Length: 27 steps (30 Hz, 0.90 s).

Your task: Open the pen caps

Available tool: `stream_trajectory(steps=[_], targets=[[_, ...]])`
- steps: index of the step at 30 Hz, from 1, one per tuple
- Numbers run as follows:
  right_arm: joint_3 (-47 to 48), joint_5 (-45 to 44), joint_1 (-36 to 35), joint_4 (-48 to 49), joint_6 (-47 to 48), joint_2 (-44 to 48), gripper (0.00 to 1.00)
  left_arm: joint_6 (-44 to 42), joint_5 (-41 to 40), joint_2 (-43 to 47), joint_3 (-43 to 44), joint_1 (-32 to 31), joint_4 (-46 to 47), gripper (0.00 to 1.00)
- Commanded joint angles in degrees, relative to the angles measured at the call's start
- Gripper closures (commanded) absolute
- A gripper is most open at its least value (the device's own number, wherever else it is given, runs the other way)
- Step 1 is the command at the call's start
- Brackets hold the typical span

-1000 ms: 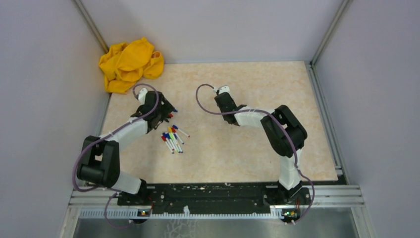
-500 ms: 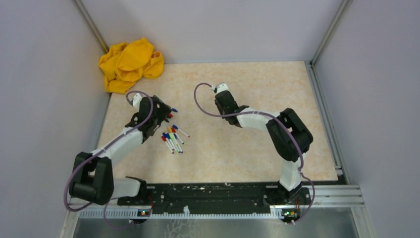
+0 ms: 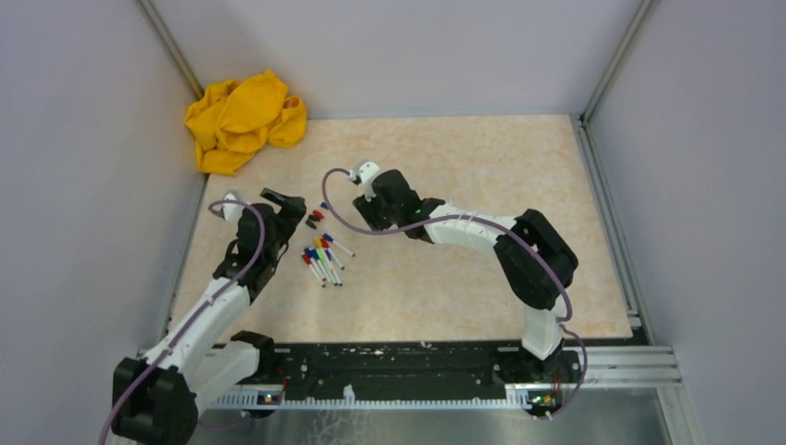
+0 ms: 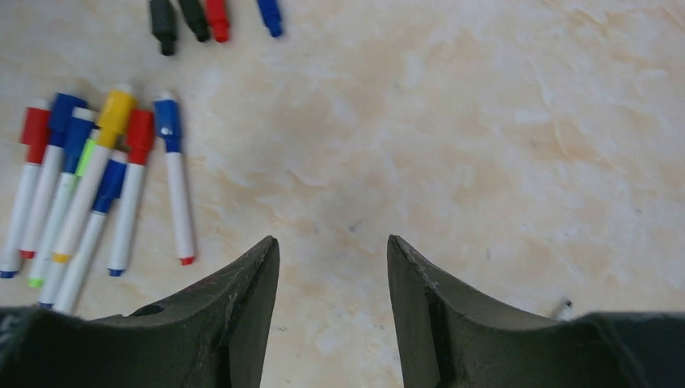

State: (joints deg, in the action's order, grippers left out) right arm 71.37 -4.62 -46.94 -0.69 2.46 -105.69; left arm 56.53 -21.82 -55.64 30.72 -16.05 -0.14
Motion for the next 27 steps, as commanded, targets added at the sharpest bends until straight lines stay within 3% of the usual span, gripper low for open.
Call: stream_trajectory(steps=[1, 12, 27], targets=[[5.12, 7.37, -2.66, -0.72, 0.64, -3.07, 0.48, 5.50, -3.02, 7.03, -2.54, -0.38, -2.14, 0.02], [13.95, 9.51, -6.11, -4.54, 0.47, -12.55, 0.53, 12.15, -7.89, 20.14, -6.00, -0.38, -9.37, 0.02], [21.21, 8.27, -8.60, -10.09, 1.83, -20.15, 0.58, 13.11, -10.72, 23.29, -6.72, -0.34, -11.76, 0.02]])
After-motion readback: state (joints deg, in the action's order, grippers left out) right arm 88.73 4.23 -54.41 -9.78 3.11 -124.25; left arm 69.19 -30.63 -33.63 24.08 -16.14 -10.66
